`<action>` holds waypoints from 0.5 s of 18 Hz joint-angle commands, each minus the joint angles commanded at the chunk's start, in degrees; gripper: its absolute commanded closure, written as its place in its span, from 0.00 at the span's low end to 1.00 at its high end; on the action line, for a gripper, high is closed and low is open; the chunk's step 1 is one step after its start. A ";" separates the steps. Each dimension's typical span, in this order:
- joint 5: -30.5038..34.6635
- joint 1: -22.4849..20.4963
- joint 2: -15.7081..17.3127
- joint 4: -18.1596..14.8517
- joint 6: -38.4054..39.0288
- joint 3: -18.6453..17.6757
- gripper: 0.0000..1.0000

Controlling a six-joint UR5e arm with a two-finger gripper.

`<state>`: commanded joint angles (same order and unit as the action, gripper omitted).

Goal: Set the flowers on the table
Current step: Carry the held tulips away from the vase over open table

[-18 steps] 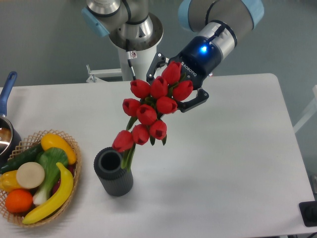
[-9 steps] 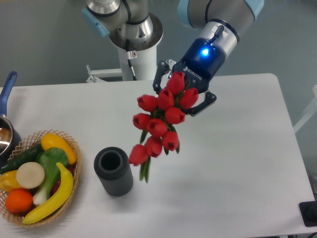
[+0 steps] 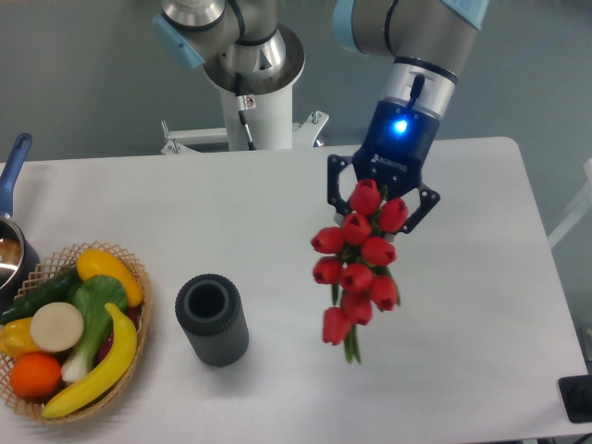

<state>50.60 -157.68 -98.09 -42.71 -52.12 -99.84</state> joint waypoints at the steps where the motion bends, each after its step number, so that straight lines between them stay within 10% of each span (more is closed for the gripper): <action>1: 2.02 0.00 -0.09 0.00 -0.09 -0.35 0.51; 9: 9.33 -1.14 -1.23 -0.09 -1.58 -2.64 0.53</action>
<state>59.93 -158.82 -99.32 -42.80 -53.70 -102.48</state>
